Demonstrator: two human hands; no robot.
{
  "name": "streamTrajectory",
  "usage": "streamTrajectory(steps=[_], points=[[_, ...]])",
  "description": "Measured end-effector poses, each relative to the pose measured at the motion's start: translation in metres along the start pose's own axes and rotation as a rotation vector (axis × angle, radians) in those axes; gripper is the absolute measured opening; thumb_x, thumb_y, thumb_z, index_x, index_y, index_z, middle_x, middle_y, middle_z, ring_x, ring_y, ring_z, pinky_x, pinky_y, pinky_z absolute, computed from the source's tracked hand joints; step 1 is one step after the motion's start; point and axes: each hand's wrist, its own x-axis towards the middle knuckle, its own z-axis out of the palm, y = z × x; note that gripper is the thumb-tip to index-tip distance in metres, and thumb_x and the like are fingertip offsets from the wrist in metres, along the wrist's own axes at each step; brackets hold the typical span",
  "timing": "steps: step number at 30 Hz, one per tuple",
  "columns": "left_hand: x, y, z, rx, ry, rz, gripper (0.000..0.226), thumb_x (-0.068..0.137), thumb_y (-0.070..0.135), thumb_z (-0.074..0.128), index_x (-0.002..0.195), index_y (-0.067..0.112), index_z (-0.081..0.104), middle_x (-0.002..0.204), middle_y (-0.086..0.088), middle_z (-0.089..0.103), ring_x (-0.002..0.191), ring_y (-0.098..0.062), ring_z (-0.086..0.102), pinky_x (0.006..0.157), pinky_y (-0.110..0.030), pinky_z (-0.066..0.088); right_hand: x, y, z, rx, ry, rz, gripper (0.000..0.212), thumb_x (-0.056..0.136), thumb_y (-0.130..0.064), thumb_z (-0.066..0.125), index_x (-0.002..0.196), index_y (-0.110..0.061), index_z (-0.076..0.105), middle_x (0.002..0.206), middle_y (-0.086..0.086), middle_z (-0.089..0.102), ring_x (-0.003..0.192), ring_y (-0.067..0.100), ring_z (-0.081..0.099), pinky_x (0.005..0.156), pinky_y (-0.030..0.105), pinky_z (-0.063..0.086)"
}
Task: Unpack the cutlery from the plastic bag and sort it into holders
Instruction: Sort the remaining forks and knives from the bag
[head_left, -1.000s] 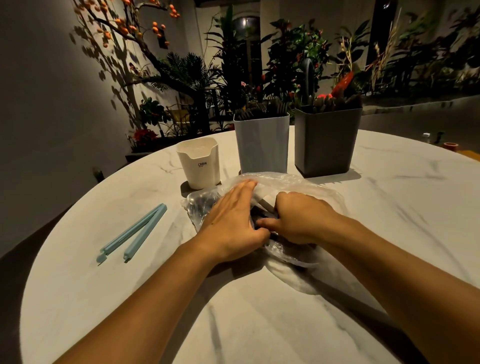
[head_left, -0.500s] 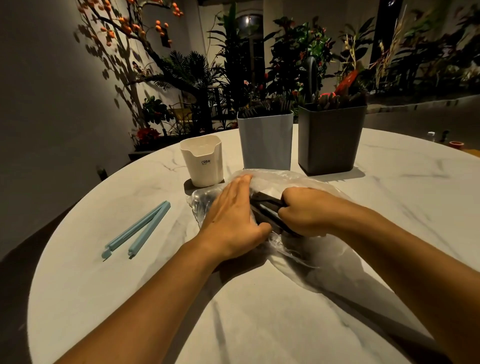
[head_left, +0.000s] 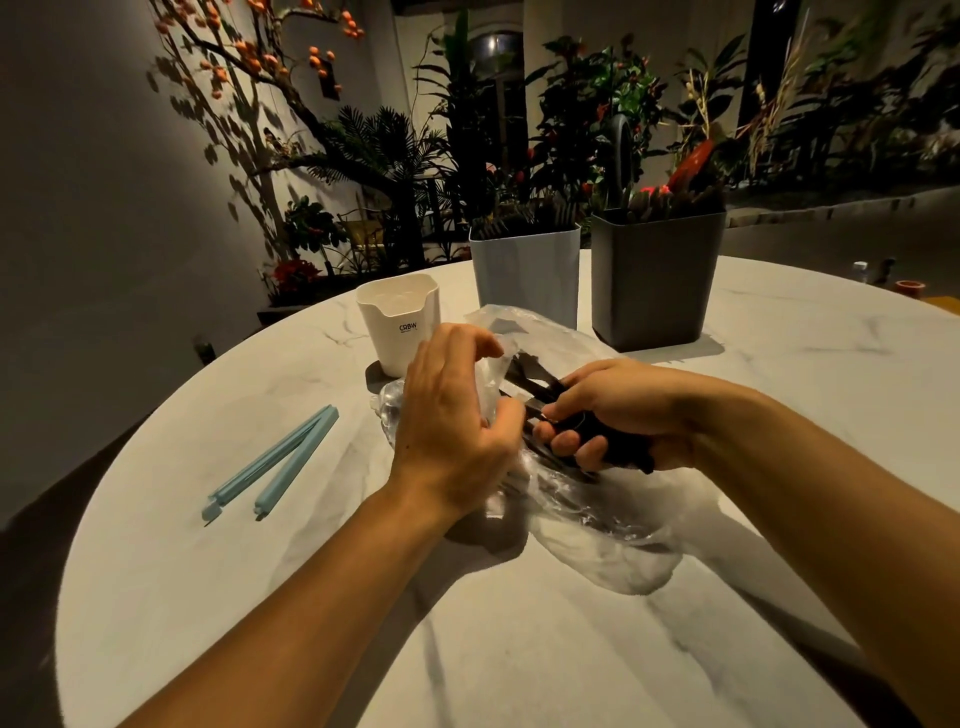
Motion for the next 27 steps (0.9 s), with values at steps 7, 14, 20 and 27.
streamTrajectory(steps=[7, 14, 20, 27], points=[[0.001, -0.009, -0.003, 0.158, -0.192, -0.276, 0.03, 0.1, 0.024, 0.049, 0.129, 0.025, 0.041, 0.137, 0.001, 0.048, 0.117, -0.011, 0.041, 0.109, -0.04, 0.043, -0.02, -0.002, -0.006, -0.329, -0.023, -0.083, 0.019, 0.102, -0.008, 0.047, 0.116, -0.004, 0.059, 0.075, 0.011, 0.062, 0.055, 0.013, 0.053, 0.043, 0.019, 0.042], [0.008, -0.011, -0.008, -0.123, -0.066, -0.576, 0.015, 0.107, 0.024, 0.037, 0.122, 0.025, 0.04, 0.13, -0.002, 0.055, 0.103, -0.016, 0.051, 0.078, -0.025, 0.042, -0.036, -0.004, -0.029, -0.25, -0.079, -0.187, 0.02, 0.101, -0.009, 0.048, 0.116, -0.001, 0.058, 0.076, 0.011, 0.062, 0.053, 0.013, 0.051, 0.042, 0.018, 0.04], [0.0, -0.007, -0.004, 0.153, -0.162, -0.36, 0.014, 0.096, 0.03, 0.058, 0.11, 0.029, 0.053, 0.109, 0.008, 0.053, 0.106, -0.013, 0.05, 0.094, -0.031, 0.045, -0.021, 0.005, -0.028, -0.011, -0.179, -0.37, 0.024, 0.102, -0.011, 0.044, 0.122, -0.001, 0.052, 0.082, 0.007, 0.059, 0.058, 0.01, 0.049, 0.046, 0.016, 0.041], [0.023, 0.04, -0.006, -0.819, -0.318, -0.554, 0.043, 0.105, 0.041, 0.042, 0.1, 0.005, 0.065, 0.076, -0.003, 0.064, 0.071, -0.01, 0.063, 0.077, -0.024, 0.053, -0.008, 0.014, -0.013, 0.018, -0.18, -0.435, 0.021, 0.103, -0.019, 0.044, 0.11, -0.005, 0.057, 0.077, 0.007, 0.057, 0.058, 0.011, 0.048, 0.047, 0.017, 0.041]])
